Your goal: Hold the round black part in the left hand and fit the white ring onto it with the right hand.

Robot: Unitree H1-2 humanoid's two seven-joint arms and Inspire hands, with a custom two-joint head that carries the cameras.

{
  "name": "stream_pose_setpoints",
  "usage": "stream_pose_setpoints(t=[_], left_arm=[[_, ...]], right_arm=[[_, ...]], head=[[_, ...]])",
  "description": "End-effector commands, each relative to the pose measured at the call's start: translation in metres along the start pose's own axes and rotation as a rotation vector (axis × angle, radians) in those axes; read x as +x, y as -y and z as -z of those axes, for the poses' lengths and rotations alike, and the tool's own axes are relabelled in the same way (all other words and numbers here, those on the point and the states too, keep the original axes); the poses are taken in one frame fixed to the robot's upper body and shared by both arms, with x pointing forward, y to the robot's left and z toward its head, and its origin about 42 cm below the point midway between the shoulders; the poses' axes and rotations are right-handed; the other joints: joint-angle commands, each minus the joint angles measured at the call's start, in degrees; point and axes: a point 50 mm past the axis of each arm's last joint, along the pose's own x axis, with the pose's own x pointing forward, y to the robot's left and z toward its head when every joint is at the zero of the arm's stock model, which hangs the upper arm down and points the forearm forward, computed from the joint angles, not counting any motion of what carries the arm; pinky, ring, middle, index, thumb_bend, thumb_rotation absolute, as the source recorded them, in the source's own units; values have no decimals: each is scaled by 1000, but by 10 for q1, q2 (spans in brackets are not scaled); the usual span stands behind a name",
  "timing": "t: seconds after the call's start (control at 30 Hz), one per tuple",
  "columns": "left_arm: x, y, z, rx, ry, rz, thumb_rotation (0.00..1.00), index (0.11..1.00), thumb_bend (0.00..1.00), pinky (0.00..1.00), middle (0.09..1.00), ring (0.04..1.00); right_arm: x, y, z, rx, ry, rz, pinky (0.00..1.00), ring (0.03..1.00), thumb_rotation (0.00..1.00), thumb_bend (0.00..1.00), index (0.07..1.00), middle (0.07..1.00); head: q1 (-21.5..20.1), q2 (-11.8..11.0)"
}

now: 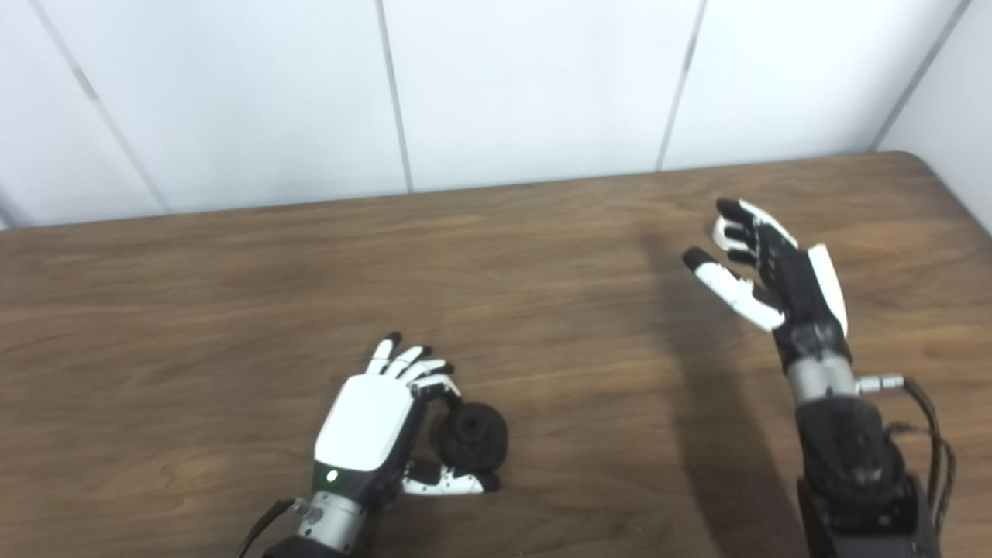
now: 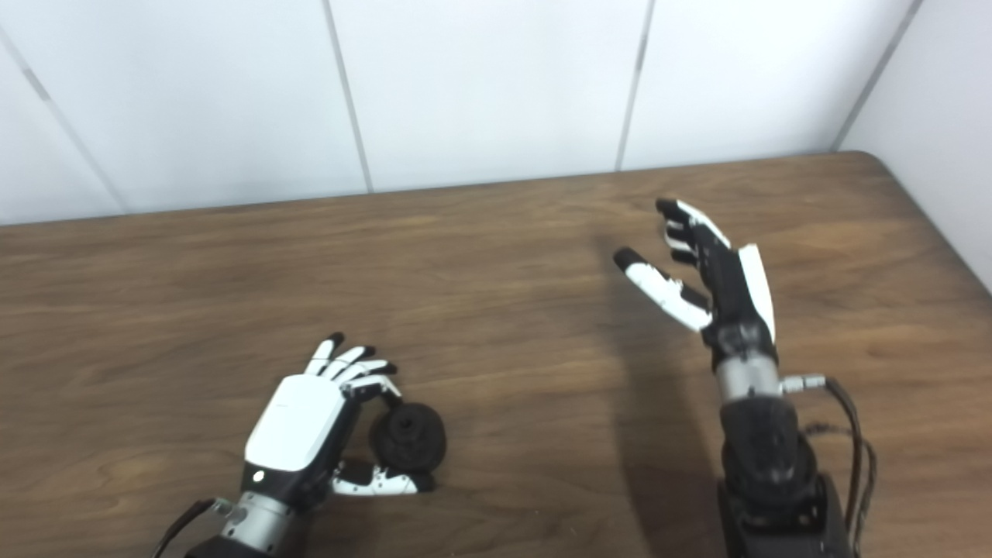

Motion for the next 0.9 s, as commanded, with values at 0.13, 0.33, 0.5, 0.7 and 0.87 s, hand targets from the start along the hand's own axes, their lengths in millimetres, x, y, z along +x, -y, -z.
stream_pose_setpoints(t=[0.13,0.33,0.5,0.7,0.87], left_arm=[[-6,2,14,27,-17,35,56,485,525,1000,776,879],[-7,1,16,30,-19,40,56,485,525,1000,772,877],[-8,-1,19,33,-23,46,56,485,525,1000,774,879],[-11,-2,21,27,-18,41,55,485,525,1000,773,876],[-13,-2,24,20,-12,36,55,484,525,1000,764,868]], right_arm=[[33,28,-29,-226,118,83,887,878,404,757,744,830],[51,38,-33,-297,123,104,889,883,351,837,699,840],[71,45,-31,-374,96,96,841,881,327,860,696,864],[101,50,-24,-450,34,80,856,921,290,860,704,888],[125,53,-17,-527,-22,24,919,952,301,877,718,910]], head=[[-14,0],[-36,0],[-54,0],[-67,-1],[-72,-2]])
